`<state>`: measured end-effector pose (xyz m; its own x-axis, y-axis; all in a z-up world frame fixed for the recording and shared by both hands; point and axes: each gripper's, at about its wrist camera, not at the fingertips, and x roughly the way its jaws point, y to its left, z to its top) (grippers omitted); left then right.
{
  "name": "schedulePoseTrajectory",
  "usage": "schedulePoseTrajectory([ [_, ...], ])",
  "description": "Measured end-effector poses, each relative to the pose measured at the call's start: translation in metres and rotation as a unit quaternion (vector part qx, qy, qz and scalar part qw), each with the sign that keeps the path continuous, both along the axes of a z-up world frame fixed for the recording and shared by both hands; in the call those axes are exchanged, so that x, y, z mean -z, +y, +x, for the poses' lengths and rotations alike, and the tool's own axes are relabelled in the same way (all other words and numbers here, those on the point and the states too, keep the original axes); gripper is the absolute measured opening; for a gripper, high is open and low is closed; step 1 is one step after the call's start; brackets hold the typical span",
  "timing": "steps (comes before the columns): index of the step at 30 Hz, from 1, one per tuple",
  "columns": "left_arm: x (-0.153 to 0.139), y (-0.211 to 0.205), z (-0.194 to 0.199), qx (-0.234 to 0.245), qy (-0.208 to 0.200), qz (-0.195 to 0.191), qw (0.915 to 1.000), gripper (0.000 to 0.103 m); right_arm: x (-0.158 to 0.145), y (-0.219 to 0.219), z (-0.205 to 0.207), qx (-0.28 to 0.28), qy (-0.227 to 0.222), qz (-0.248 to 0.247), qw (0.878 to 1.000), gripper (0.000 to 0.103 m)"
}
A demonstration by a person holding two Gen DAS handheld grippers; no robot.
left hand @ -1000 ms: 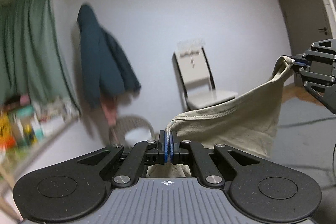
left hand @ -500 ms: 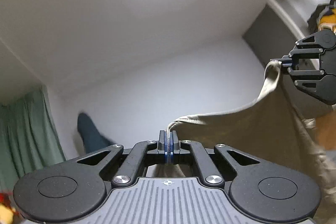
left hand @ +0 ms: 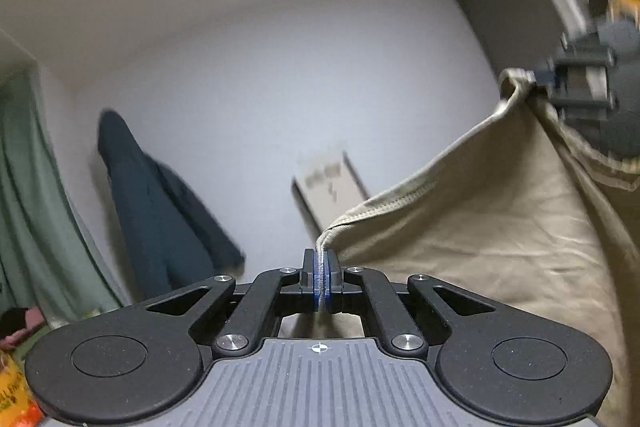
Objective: Fold clothes
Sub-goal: 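Raise the garment with both tools, stretching it between them, then lower the stretched garment onto the bed and open both tools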
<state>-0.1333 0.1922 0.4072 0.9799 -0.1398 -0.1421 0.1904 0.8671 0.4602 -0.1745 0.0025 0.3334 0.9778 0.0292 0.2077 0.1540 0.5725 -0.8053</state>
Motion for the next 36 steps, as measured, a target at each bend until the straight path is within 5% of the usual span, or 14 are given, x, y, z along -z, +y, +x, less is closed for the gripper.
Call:
schedulePoseTrajectory([
  [6,-0.019,-0.011,0.091,-0.067,0.006,0.121,0.9903,0.002,-0.020,0.016,0.101,0.045,0.009,-0.037,0.998,0.003],
  [10,-0.081,-0.031,0.079,-0.077,-0.065,0.101,0.9898,0.002,-0.063,0.023,0.112,0.064,-0.048,-0.020,0.997,0.003],
  [14,-0.091,-0.042,0.043,-0.052,-0.104,0.108,0.9873,0.002,-0.058,0.020,0.084,0.058,-0.075,-0.040,0.995,0.003],
  [18,-0.035,-0.048,0.011,-0.005,-0.071,0.156,0.9852,0.002,0.002,0.025,0.054,0.031,-0.034,-0.098,0.994,0.003],
  [23,0.114,-0.047,-0.016,0.040,0.059,0.201,0.9769,0.002,0.137,0.032,0.010,-0.022,0.102,-0.163,0.981,0.003],
  [26,0.208,-0.048,-0.033,0.063,0.146,0.218,0.9630,0.002,0.211,0.041,-0.010,-0.066,0.196,-0.201,0.957,0.003],
  [29,0.285,-0.049,-0.051,0.082,0.214,0.244,0.9424,0.002,0.276,0.052,-0.027,-0.113,0.286,-0.240,0.921,0.003],
  [32,0.327,-0.036,-0.066,0.094,0.253,0.249,0.9302,0.002,0.307,0.056,-0.037,-0.153,0.333,-0.263,0.893,0.003],
  [36,0.320,-0.012,-0.053,0.086,0.262,0.187,0.9430,0.002,0.329,0.068,-0.035,-0.186,0.370,-0.286,0.864,0.003],
])
